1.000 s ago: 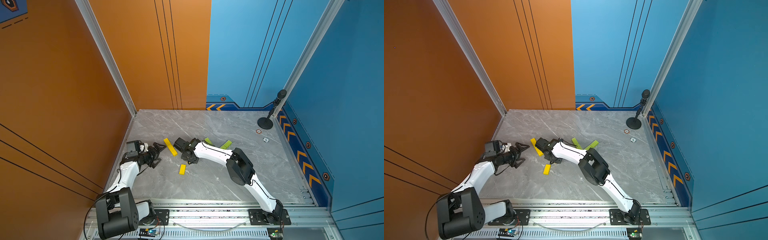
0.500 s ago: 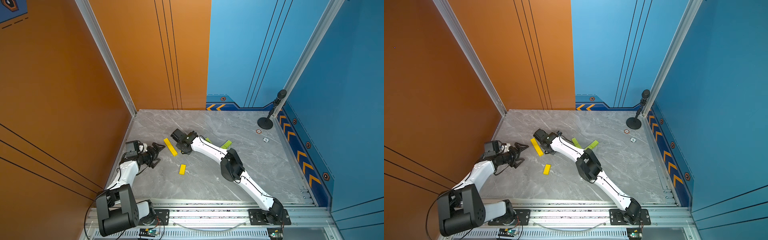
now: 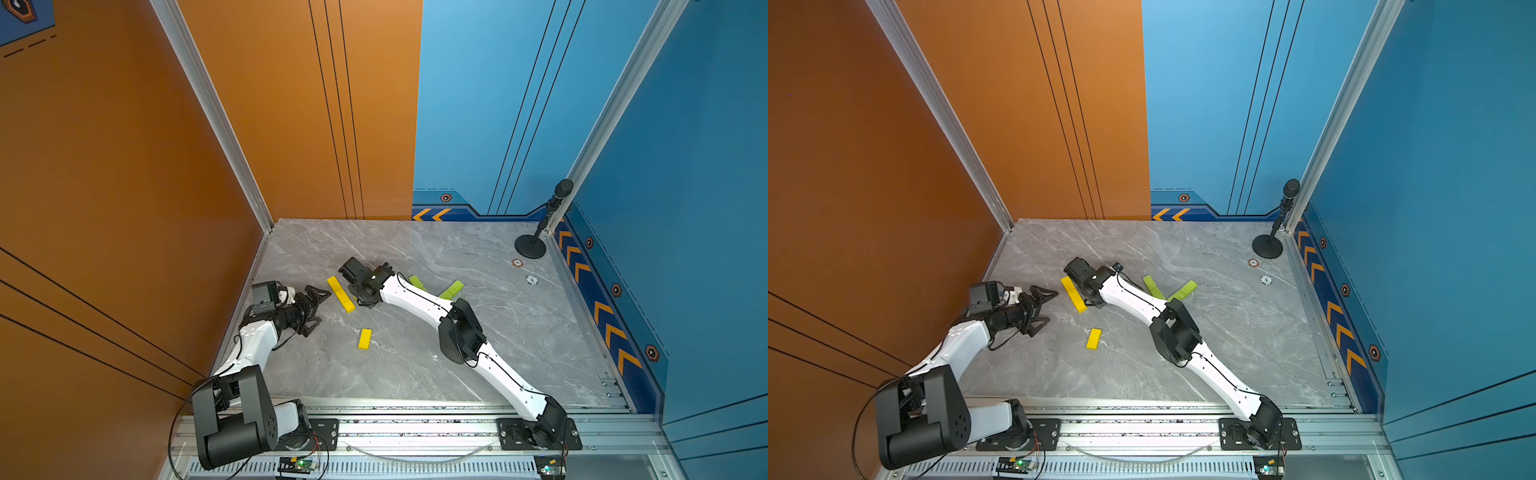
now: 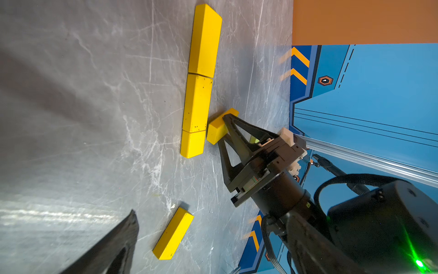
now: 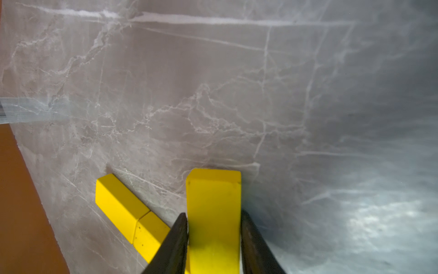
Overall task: Assemble the letter v with building blocks
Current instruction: Assemble the building block at the center of the board.
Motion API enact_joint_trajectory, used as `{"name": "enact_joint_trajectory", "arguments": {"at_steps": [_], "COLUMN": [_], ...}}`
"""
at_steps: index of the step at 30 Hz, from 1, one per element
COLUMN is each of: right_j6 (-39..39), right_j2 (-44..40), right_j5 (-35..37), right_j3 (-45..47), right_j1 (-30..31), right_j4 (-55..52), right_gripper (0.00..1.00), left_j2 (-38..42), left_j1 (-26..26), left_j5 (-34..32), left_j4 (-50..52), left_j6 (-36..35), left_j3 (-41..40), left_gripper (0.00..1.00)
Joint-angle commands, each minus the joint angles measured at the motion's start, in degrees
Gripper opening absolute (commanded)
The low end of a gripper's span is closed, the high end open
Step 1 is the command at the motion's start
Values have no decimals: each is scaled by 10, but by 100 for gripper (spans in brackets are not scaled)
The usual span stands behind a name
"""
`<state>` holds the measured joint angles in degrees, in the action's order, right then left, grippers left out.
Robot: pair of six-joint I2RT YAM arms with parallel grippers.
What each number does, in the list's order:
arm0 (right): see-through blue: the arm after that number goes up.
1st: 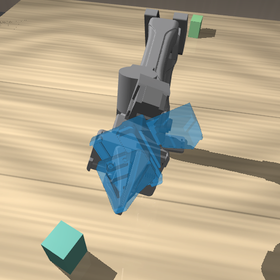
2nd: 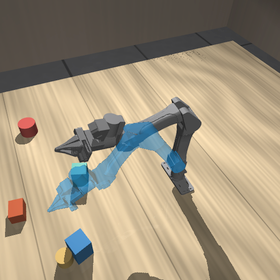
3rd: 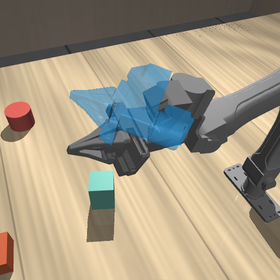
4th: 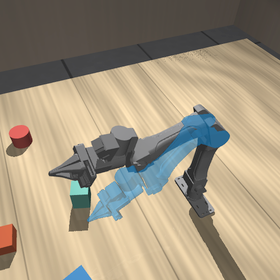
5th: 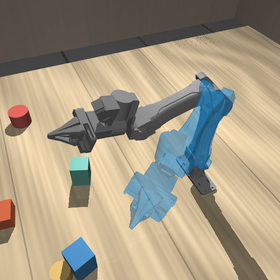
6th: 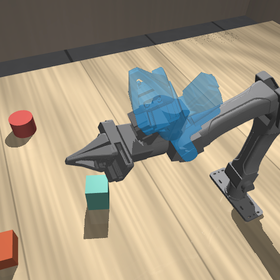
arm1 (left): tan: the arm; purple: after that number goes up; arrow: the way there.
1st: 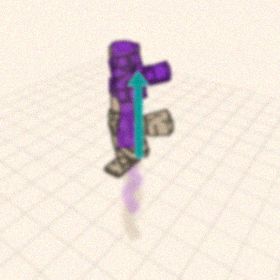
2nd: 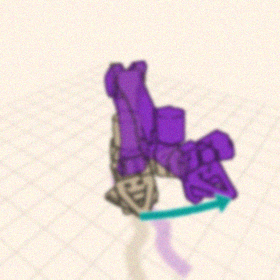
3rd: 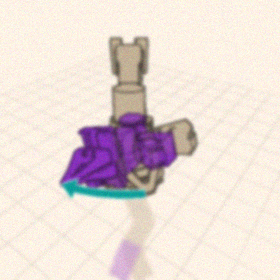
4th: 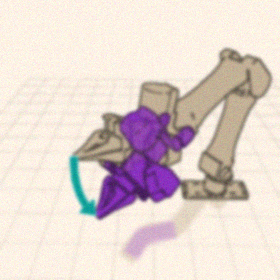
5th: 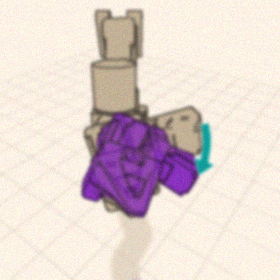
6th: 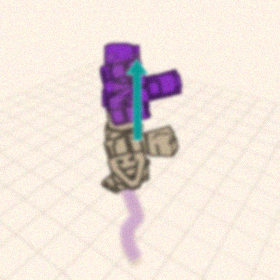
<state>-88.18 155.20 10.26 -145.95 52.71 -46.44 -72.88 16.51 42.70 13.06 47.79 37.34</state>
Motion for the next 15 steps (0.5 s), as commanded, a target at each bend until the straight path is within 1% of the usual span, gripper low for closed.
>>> {"name": "enact_joint_trajectory", "arguments": {"at_steps": [1, 15], "right_j6": [-9, 6], "right_j2": [36, 26], "right_j5": [-11, 3], "right_j3": [5, 8], "right_j1": [9, 1], "right_j4": [-24, -34], "right_gripper": [38, 42], "left_j2": [1, 3], "left_j1": [5, 8], "left_j5": [13, 10], "left_j4": [-2, 5], "left_j6": [-9, -15], "left_j3": [-7, -7], "left_gripper": [98, 98]}}
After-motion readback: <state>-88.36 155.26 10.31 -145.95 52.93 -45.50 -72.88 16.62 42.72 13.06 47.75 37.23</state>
